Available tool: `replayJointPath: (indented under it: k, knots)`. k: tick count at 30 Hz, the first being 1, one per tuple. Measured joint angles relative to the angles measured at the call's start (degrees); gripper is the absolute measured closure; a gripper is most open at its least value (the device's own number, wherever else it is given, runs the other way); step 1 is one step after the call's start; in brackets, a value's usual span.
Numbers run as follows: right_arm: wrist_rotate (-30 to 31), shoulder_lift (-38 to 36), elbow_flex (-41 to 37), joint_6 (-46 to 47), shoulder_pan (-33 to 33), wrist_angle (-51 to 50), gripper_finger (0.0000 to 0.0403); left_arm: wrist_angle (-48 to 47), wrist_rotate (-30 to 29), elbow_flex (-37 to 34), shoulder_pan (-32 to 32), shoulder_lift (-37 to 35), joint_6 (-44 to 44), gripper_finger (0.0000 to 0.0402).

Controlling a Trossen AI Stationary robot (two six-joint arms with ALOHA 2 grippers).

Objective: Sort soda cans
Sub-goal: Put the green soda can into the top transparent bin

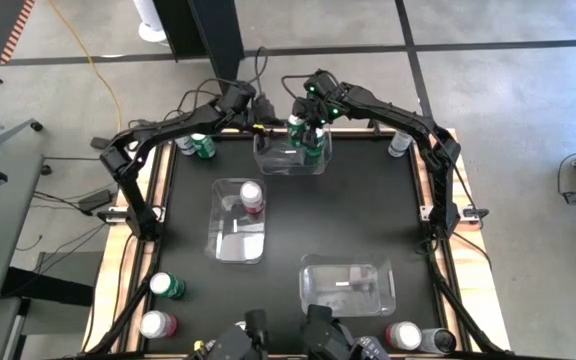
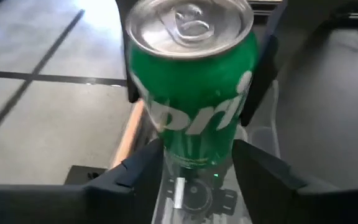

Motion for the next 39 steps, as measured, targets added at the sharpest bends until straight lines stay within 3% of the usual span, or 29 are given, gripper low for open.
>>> replayJointPath:
  k: [25, 29, 39]
  knots:
    - [-0.56, 0.06, -0.02, -3.1, 0.44, 0.17, 0.0096, 1.42, -2.5, -0.03, -0.24, -0.11, -3.14, 0.0201]
    - [-3.25, 0.08, -0.04, -2.93, 0.61, -0.72, 0.0096, 1.36, -2.52, -1.35, -0.39, -0.11, -3.52, 0.0201]
    - [-1.7, 1.1, -0.07, -2.29, 1.4, -0.84, 0.0096, 2.93, -2.52, -1.92, -0.86, -0.08, -5.18, 0.0201]
